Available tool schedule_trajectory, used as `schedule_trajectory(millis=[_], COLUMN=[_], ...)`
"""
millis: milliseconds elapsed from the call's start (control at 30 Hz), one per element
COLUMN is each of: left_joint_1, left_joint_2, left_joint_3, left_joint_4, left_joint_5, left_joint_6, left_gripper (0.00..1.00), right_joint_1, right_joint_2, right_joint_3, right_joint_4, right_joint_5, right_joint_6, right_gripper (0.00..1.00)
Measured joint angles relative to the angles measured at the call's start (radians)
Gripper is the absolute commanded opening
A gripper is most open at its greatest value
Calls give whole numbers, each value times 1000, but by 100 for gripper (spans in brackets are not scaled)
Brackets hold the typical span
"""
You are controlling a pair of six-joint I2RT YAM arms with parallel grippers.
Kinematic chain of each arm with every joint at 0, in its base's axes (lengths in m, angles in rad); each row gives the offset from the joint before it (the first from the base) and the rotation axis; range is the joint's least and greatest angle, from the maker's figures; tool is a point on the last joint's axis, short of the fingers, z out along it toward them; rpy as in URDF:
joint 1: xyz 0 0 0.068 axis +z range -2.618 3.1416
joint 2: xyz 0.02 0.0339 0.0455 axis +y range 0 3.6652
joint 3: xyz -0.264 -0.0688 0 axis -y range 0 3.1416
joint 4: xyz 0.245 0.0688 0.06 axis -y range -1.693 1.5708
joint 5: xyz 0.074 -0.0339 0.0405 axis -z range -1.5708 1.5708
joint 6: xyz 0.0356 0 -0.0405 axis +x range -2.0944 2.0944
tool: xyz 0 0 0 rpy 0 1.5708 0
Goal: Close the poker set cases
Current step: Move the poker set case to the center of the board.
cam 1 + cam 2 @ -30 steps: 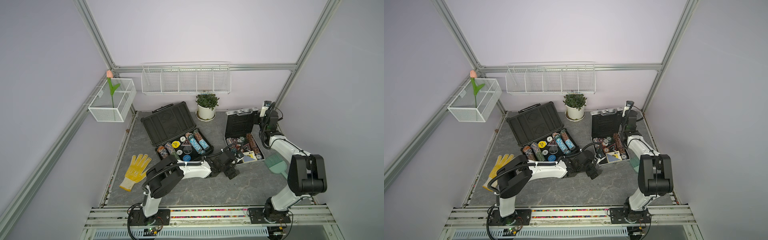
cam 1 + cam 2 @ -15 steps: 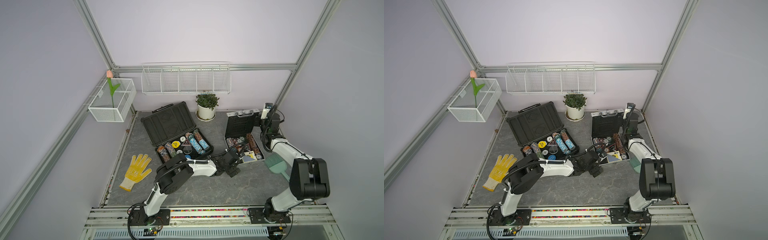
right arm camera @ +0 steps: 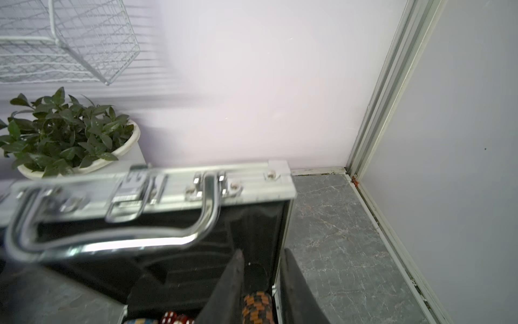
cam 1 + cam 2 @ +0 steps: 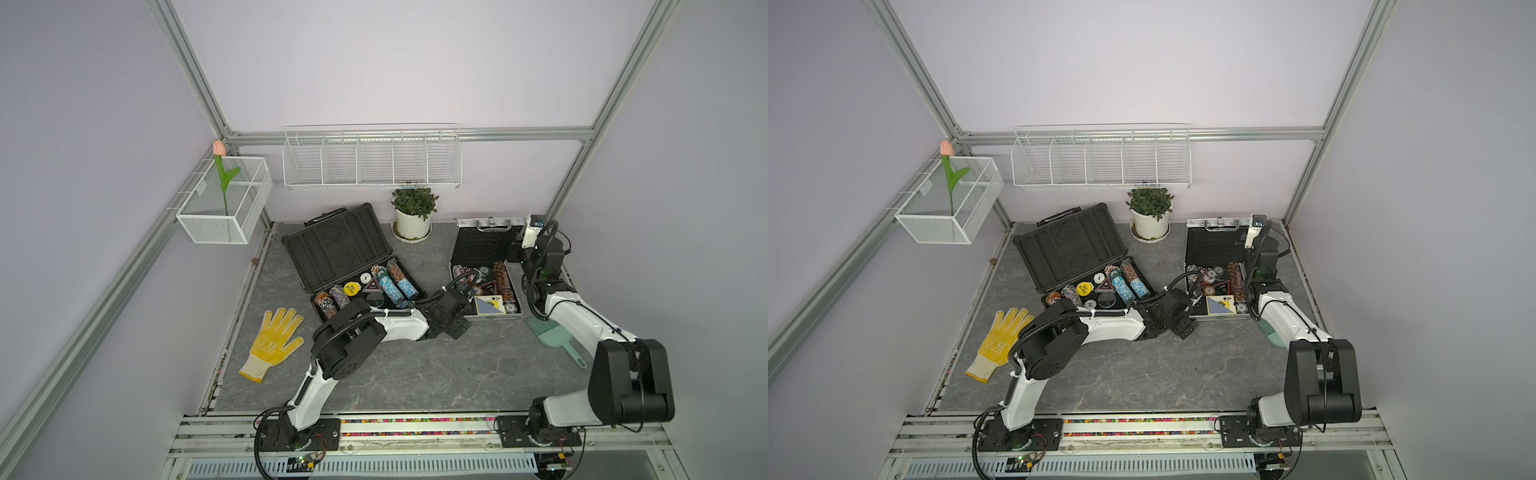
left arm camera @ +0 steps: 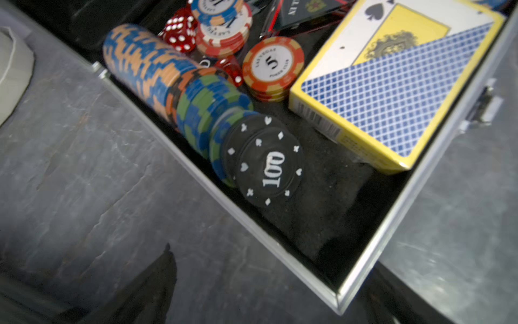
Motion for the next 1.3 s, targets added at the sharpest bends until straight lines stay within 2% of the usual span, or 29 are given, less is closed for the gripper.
schedule_trajectory(millis=[100,233,400,467,767,1033,1300], left_joint_1=[23,31,31,31,31,31,31], left_joint_2=[9,12,12,12,12,12,12], left_joint_3=[16,26,27,27,26,18,16], left_joint_4=[-3,-4,-4,-4,-3,13,18], left_joint_5=[-13,-19,-20,-20,-21,-20,-18], left_joint_6=[-8,-6,-5,-5,-5,-5,-5], left_gripper=[100,100,100,100,100,100,100], right_joint_1=[7,15,20,20,-56,-180,-185], right_joint_2=[-23,-53,-30,-9,90,222,343], right_joint_3=[-45,-103,-115,-112,-14,127,194], right_joint_4=[-2,0,27,39,59,108,150], right_joint_5=[11,19,29,41,43,-149,-272], right_joint_6=[-1,3,17,21,25,50,50], right_gripper=[30,47,76,81,82,81,74])
